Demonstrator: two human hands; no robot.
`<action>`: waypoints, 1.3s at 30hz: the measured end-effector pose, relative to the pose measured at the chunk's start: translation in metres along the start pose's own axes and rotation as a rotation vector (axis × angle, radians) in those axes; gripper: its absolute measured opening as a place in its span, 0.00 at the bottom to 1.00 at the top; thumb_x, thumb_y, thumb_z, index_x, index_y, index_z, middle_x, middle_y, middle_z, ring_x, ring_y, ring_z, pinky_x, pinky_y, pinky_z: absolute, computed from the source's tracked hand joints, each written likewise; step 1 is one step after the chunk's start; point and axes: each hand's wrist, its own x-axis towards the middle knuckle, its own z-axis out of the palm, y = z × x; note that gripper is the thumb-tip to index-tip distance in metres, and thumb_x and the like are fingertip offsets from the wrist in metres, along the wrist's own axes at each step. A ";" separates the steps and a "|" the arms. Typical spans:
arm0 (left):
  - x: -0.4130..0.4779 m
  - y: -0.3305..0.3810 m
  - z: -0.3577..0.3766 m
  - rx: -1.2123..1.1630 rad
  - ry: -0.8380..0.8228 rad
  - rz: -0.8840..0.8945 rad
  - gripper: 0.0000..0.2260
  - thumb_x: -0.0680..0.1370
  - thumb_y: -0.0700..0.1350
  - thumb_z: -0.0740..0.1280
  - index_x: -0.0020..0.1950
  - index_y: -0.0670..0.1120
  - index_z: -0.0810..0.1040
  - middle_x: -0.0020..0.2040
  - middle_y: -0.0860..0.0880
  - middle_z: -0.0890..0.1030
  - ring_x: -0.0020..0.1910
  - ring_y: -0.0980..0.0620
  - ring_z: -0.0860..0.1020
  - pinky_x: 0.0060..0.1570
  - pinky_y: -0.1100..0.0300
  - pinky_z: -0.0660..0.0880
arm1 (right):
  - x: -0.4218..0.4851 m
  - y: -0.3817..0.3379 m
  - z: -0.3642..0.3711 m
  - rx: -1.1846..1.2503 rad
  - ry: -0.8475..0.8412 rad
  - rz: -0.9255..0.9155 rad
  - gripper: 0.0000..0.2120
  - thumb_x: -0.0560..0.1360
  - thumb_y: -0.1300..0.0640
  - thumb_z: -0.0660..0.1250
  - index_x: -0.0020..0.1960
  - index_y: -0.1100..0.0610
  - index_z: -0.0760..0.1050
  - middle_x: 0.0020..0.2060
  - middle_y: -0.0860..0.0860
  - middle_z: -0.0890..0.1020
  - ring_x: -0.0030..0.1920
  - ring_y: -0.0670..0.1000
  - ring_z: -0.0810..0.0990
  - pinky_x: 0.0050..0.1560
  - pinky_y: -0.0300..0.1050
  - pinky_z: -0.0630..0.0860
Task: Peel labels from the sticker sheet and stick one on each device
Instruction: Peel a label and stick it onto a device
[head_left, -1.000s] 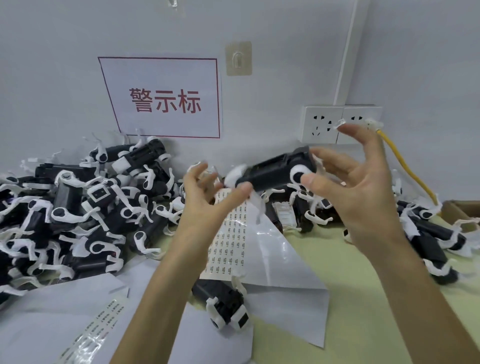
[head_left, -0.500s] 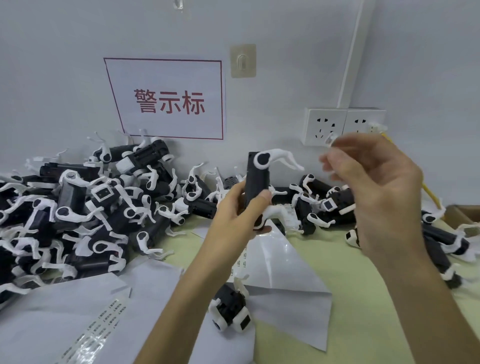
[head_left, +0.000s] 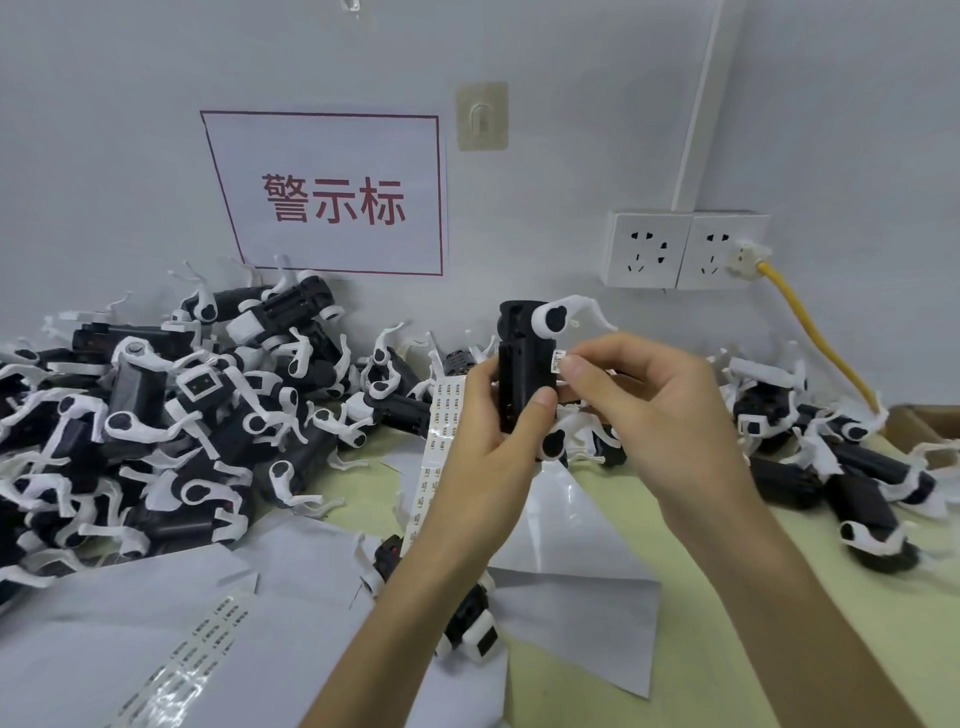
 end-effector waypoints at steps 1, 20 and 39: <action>0.000 0.000 0.001 0.007 0.006 0.014 0.13 0.84 0.46 0.64 0.68 0.53 0.71 0.53 0.49 0.80 0.40 0.62 0.77 0.41 0.68 0.75 | 0.000 0.001 0.001 -0.021 0.016 -0.010 0.10 0.77 0.61 0.72 0.39 0.49 0.83 0.35 0.47 0.86 0.40 0.49 0.86 0.42 0.38 0.79; -0.002 -0.006 0.009 0.058 0.029 0.098 0.16 0.84 0.44 0.65 0.71 0.50 0.67 0.45 0.65 0.79 0.38 0.66 0.77 0.41 0.73 0.72 | -0.005 0.004 0.008 -0.193 0.155 -0.119 0.08 0.77 0.60 0.72 0.41 0.51 0.81 0.34 0.43 0.84 0.35 0.43 0.84 0.37 0.33 0.75; -0.004 -0.005 0.012 0.044 0.062 0.125 0.16 0.84 0.44 0.65 0.70 0.54 0.66 0.56 0.56 0.80 0.57 0.52 0.81 0.54 0.60 0.78 | -0.006 0.007 0.011 -0.180 0.204 -0.135 0.09 0.77 0.60 0.73 0.39 0.51 0.80 0.31 0.41 0.83 0.32 0.41 0.82 0.36 0.30 0.73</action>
